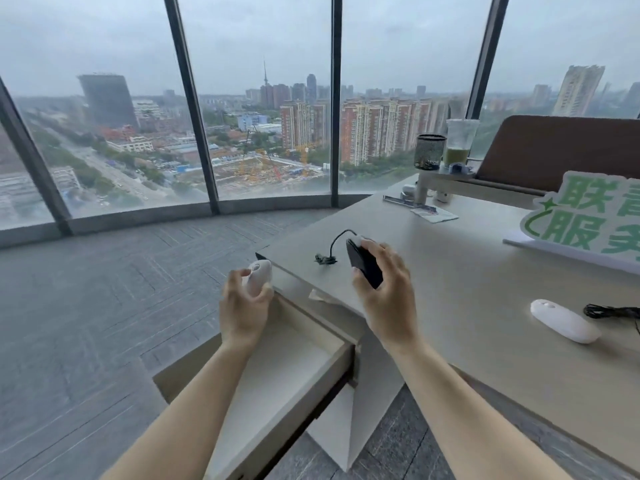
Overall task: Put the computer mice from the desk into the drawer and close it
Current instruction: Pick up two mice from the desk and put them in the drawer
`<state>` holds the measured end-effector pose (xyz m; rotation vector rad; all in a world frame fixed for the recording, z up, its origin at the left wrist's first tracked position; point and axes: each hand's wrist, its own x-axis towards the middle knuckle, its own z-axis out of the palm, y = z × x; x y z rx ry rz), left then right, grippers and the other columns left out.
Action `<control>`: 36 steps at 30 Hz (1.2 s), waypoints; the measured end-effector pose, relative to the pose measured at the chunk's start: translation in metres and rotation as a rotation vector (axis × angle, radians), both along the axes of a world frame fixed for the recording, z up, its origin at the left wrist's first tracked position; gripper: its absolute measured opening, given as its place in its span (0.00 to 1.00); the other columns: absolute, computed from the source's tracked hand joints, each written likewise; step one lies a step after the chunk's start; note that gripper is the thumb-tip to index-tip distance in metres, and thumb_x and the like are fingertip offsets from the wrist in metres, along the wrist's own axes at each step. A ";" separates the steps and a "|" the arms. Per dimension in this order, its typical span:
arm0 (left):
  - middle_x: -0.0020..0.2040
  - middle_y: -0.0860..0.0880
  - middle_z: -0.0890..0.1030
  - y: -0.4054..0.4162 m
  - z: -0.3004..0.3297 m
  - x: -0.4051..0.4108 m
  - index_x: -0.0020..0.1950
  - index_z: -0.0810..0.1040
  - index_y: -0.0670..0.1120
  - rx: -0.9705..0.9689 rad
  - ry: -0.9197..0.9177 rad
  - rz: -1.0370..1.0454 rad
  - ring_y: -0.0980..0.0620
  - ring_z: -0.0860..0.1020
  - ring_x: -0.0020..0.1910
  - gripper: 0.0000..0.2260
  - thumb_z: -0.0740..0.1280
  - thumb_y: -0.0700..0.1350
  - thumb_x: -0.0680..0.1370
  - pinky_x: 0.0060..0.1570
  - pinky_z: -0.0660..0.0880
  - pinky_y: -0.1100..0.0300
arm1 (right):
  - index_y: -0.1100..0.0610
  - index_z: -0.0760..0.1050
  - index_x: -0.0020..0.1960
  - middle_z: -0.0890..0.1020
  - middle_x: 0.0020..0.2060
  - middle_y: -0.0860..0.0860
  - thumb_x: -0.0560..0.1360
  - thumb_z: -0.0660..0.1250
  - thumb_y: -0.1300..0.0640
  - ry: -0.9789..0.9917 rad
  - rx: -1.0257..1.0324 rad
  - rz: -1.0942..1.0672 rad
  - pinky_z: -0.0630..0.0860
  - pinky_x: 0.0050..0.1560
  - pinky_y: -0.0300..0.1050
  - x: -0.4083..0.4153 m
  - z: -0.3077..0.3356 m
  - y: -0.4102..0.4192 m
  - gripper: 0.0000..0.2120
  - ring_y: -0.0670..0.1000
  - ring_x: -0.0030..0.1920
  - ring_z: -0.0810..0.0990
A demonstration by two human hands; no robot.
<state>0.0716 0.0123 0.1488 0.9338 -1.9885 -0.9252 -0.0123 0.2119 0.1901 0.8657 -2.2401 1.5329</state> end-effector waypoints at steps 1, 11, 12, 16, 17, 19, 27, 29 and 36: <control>0.59 0.41 0.77 -0.010 -0.010 0.014 0.64 0.70 0.44 0.020 -0.028 0.023 0.41 0.76 0.53 0.19 0.67 0.48 0.75 0.47 0.67 0.55 | 0.47 0.72 0.68 0.76 0.65 0.49 0.74 0.64 0.50 -0.023 0.005 0.040 0.64 0.61 0.37 0.011 -0.009 -0.011 0.23 0.52 0.64 0.71; 0.59 0.38 0.73 -0.060 -0.113 0.062 0.65 0.69 0.45 0.248 -0.394 0.093 0.37 0.76 0.53 0.19 0.63 0.46 0.75 0.51 0.73 0.49 | 0.45 0.73 0.66 0.75 0.65 0.50 0.74 0.64 0.50 -0.380 0.286 0.210 0.69 0.68 0.54 0.047 -0.133 -0.090 0.20 0.55 0.67 0.70; 0.60 0.38 0.73 -0.060 -0.122 0.059 0.65 0.69 0.45 0.264 -0.437 0.086 0.37 0.75 0.55 0.18 0.61 0.45 0.75 0.54 0.73 0.49 | 0.47 0.72 0.67 0.74 0.66 0.51 0.74 0.64 0.50 -0.416 0.335 0.212 0.69 0.69 0.54 0.044 -0.145 -0.098 0.21 0.56 0.68 0.69; 0.60 0.38 0.73 -0.065 -0.158 0.043 0.65 0.68 0.46 0.327 -0.530 0.090 0.37 0.73 0.57 0.18 0.58 0.48 0.76 0.56 0.72 0.48 | 0.48 0.69 0.70 0.70 0.69 0.54 0.77 0.62 0.52 -0.447 0.570 0.176 0.69 0.65 0.53 0.026 -0.180 -0.128 0.21 0.58 0.67 0.65; 0.60 0.38 0.73 -0.067 -0.165 0.038 0.65 0.68 0.46 0.332 -0.549 0.098 0.37 0.73 0.57 0.18 0.58 0.49 0.76 0.56 0.72 0.48 | 0.49 0.68 0.70 0.68 0.70 0.55 0.77 0.61 0.53 -0.447 0.636 0.174 0.69 0.64 0.53 0.021 -0.187 -0.134 0.21 0.59 0.67 0.65; 0.60 0.38 0.73 -0.071 -0.177 0.028 0.65 0.68 0.46 0.334 -0.593 0.104 0.36 0.73 0.58 0.17 0.58 0.49 0.77 0.56 0.71 0.49 | 0.49 0.67 0.71 0.66 0.71 0.57 0.78 0.60 0.55 -0.441 0.784 0.181 0.69 0.64 0.53 0.009 -0.199 -0.146 0.21 0.60 0.68 0.63; 0.62 0.38 0.71 -0.085 -0.198 0.005 0.63 0.67 0.42 0.290 -0.711 0.136 0.37 0.72 0.61 0.18 0.64 0.48 0.76 0.55 0.73 0.47 | 0.52 0.65 0.68 0.67 0.66 0.59 0.75 0.61 0.63 -0.387 1.239 0.165 0.76 0.59 0.57 -0.016 -0.227 -0.167 0.22 0.62 0.63 0.70; 0.63 0.39 0.71 -0.084 -0.196 0.004 0.63 0.68 0.41 0.274 -0.702 0.143 0.37 0.71 0.62 0.19 0.63 0.50 0.77 0.57 0.72 0.47 | 0.51 0.64 0.68 0.68 0.65 0.58 0.76 0.62 0.61 -0.381 1.213 0.162 0.76 0.57 0.57 -0.015 -0.225 -0.166 0.22 0.61 0.63 0.70; 0.60 0.45 0.75 -0.041 -0.128 -0.021 0.61 0.74 0.46 0.121 -0.345 -0.047 0.45 0.70 0.61 0.13 0.60 0.47 0.78 0.57 0.68 0.55 | 0.56 0.72 0.67 0.75 0.65 0.53 0.79 0.60 0.59 -0.257 0.626 0.186 0.73 0.62 0.47 -0.011 -0.136 -0.112 0.17 0.54 0.63 0.75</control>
